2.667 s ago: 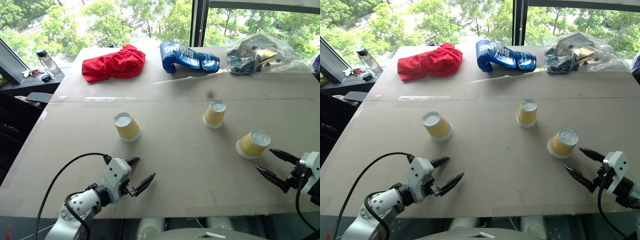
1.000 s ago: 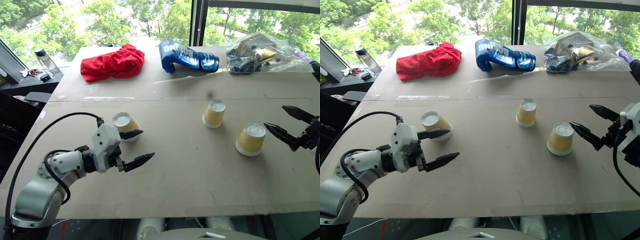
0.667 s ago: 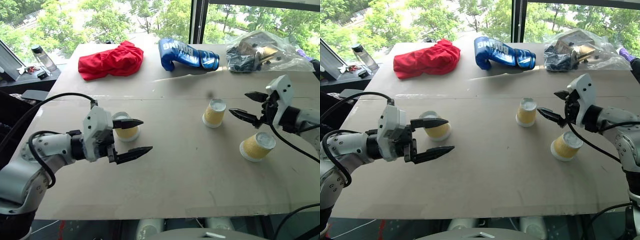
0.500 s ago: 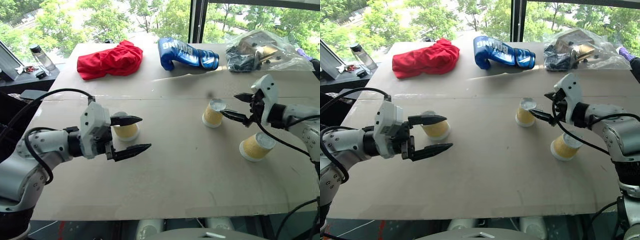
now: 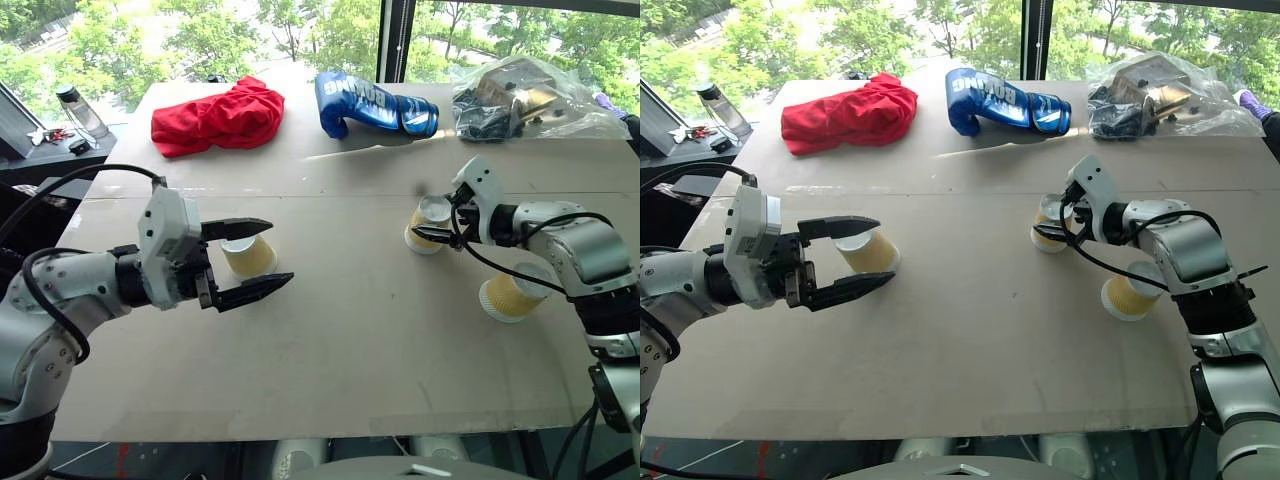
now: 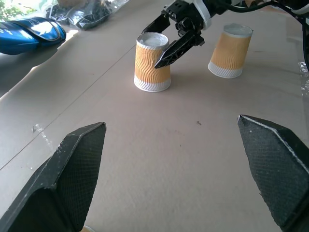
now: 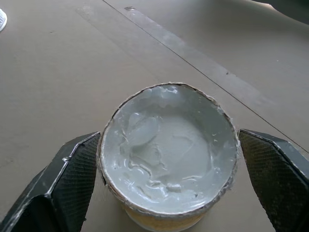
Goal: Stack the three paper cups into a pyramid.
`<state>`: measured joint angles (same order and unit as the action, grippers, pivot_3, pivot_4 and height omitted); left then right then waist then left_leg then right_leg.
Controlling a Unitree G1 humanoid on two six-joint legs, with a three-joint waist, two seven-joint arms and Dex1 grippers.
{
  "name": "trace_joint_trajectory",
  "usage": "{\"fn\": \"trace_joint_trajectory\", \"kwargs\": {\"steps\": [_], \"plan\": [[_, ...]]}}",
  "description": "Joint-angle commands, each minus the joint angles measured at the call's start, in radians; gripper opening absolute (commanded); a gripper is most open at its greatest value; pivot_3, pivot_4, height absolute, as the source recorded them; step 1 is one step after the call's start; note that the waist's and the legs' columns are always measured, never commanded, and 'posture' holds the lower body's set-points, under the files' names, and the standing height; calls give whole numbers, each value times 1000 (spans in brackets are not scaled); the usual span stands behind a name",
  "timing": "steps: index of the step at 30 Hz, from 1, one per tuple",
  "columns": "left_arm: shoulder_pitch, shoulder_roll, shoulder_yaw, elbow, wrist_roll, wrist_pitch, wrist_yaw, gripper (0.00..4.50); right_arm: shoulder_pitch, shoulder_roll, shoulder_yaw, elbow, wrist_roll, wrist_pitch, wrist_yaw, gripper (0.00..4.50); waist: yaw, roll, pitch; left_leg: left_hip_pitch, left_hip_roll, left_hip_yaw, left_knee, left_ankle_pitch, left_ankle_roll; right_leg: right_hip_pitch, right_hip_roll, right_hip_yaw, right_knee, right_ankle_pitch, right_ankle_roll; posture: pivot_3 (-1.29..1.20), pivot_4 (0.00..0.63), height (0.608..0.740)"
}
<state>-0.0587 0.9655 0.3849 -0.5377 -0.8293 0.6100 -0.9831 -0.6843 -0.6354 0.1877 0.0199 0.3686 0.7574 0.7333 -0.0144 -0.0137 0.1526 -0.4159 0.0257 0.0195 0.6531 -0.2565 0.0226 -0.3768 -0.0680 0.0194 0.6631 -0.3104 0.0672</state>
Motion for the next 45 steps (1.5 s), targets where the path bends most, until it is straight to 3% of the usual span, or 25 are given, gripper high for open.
{"fn": "trace_joint_trajectory", "kwargs": {"steps": [1, 3, 12, 19, 28, 29, 30, 32, 39, 45], "plan": [[-19, 0, 25, -26, -28, 3, 8, 4500, -22, 8, -33, -22, -13, -27, 12, 2715, 0, 0, 0, 0, 0, 0, 0, 0, 0, 0, 0, 0, 0, 0, 0, 0, 150, 740], [-24, 1, 23, -24, -29, 6, 8, 4500, -19, 9, -38, -25, -18, -28, 16, 2233, 0, 0, 0, 0, 0, 0, 0, 0, 0, 0, 1, 0, 0, 0, 0, 0, 150, 740], [2, 20, 37, -1, -12, 16, -20, 4500, -65, 89, -9, -155, 44, 86, 22, 2232, -6, 0, 0, 0, 1, 0, 0, 0, 0, 0, 2, 1, 1, 0, 0, 0, 150, 740], [84, 25, 92, -6, 14, 13, -31, 4500, -135, 193, 107, -172, -6, 130, -3, 2232, -9, 0, 0, 0, 2, 0, 0, 0, 0, -1, 3, 0, 1, 0, 0, 0, 150, 740], [168, 4, 157, -51, 8, 21, 4, 4500, -161, 206, 197, -118, -89, 92, 40, 2232, -3, 0, 0, 0, 2, 0, 0, 0, 0, -1, 2, 0, 1, 0, 0, 0, 150, 740], [173, 3, 160, -54, 7, 22, 6, 4500, -162, 208, 198, -117, -94, 86, 44, 3241, -3, 0, 0, 0, 2, 0, 0, 0, 0, -1, 3, 0, 1, 0, 0, 0, 150, 740], [175, 2, 162, -57, 4, 24, 10, 4500, -162, 209, 197, -116, -96, 81, 48, 3446, -4, 0, 0, 0, 2, 0, 0, 0, 0, -1, 3, 0, 1, 0, 0, 0, 150, 740], [169, 3, 158, -59, -2, 25, 16, 4500, -162, 207, 169, -131, -79, 90, 58, 4398, -4, 0, 0, 0, 2, 0, 0, 0, 0, -1, 3, 0, 1, 0, 0, 0, 150, 740], [85, 19, 95, -55, -33, 46, 20, 4500, -101, 97, 17, -272, 4, 156, 88, 4467, 3, 0, 0, 0, 2, 0, 0, 0, 0, -1, 2, 0, 1, 0, 0, 0, 150, 740], [-92, 15, -51, -48, -70, 88, 23, 4500, 110, 2, -295, -495, 143, 129, 84, 4467, 4, -2, -1, 0, 1, -1, 0, 0, 0, 0, 1, 0, 1, 0, 0, 0, 150, 740]]}}
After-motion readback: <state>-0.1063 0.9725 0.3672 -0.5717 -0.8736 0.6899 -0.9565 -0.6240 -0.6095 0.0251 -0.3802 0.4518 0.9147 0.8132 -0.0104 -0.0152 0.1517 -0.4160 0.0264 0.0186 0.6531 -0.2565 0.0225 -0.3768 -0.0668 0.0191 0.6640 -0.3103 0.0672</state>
